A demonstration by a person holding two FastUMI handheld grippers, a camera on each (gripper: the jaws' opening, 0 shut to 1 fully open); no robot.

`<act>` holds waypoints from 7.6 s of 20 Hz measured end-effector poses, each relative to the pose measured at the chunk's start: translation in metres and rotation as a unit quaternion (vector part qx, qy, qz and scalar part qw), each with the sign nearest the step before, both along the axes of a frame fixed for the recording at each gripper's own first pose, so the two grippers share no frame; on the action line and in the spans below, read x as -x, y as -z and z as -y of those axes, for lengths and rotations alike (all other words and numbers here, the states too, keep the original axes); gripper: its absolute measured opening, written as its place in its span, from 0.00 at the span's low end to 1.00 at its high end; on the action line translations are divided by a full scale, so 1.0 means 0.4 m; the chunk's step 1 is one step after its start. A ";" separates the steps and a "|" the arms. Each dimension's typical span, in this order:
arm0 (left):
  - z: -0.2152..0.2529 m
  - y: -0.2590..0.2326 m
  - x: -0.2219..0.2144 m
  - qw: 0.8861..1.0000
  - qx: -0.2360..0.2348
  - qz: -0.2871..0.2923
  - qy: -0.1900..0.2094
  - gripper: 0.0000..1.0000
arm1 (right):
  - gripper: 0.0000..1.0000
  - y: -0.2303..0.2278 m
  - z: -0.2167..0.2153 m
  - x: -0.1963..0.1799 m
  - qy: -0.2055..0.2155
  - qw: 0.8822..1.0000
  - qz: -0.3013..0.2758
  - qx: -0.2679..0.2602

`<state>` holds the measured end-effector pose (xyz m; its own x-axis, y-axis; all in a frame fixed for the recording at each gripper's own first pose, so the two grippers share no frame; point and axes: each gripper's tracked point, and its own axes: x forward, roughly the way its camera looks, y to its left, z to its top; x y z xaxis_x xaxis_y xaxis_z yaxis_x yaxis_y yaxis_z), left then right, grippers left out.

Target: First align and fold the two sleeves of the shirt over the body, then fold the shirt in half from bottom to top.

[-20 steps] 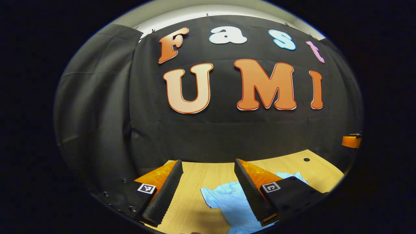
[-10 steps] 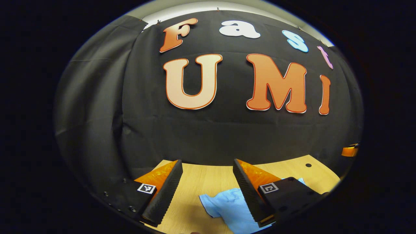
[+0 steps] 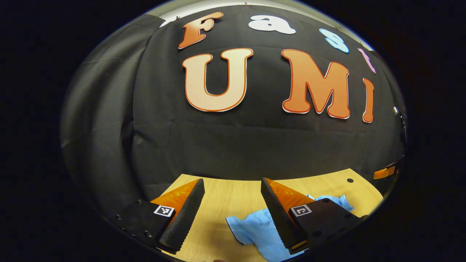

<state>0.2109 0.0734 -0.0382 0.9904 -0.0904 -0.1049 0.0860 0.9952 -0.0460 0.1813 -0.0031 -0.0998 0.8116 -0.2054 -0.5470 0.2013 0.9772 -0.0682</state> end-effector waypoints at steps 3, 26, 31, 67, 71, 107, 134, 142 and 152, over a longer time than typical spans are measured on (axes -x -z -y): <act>-0.011 0.018 -0.015 1.000 0.003 -0.009 -0.006 1.00 | 0.99 0.085 0.011 -0.051 0.004 0.998 -0.066 -0.018; -0.096 0.145 -0.072 0.997 0.006 -0.063 -0.043 1.00 | 1.00 0.484 0.108 -0.150 0.052 0.945 -0.315 -0.070; -0.088 0.147 -0.072 0.997 0.009 -0.069 -0.038 1.00 | 0.86 0.487 0.098 -0.146 0.052 0.943 -0.319 -0.080; -0.128 0.115 -0.028 0.998 -0.003 -0.050 -0.039 1.00 | 0.02 0.320 -0.466 -0.126 -0.122 0.948 -0.262 -0.130; -0.145 0.125 -0.010 0.997 -0.005 -0.054 -0.045 1.00 | 0.25 0.309 -0.603 -0.095 -0.170 0.927 -0.269 -0.198; 0.065 0.632 -0.095 0.846 0.037 -0.530 0.045 1.00 | 0.98 0.036 -0.216 0.050 -0.096 0.980 -0.071 -0.161; 0.107 0.636 -0.306 0.850 -0.018 -0.527 0.014 0.06 | 0.99 0.079 -0.127 0.104 -0.051 0.979 -0.075 -0.182; 0.295 0.481 -0.311 0.872 -0.056 -0.479 0.082 0.06 | 0.99 0.066 -0.076 0.125 -0.051 0.979 -0.065 -0.187; 0.664 0.433 -0.230 0.856 -0.071 -0.476 0.188 0.06 | 0.99 0.084 0.041 0.205 -0.025 0.978 -0.069 -0.194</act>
<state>0.3027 -0.1923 -0.2115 0.3542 -0.3044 -0.8843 0.3930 0.9065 -0.1546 0.0993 -0.0193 -0.1335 0.7280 0.0778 -0.6811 0.1668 0.9436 0.2861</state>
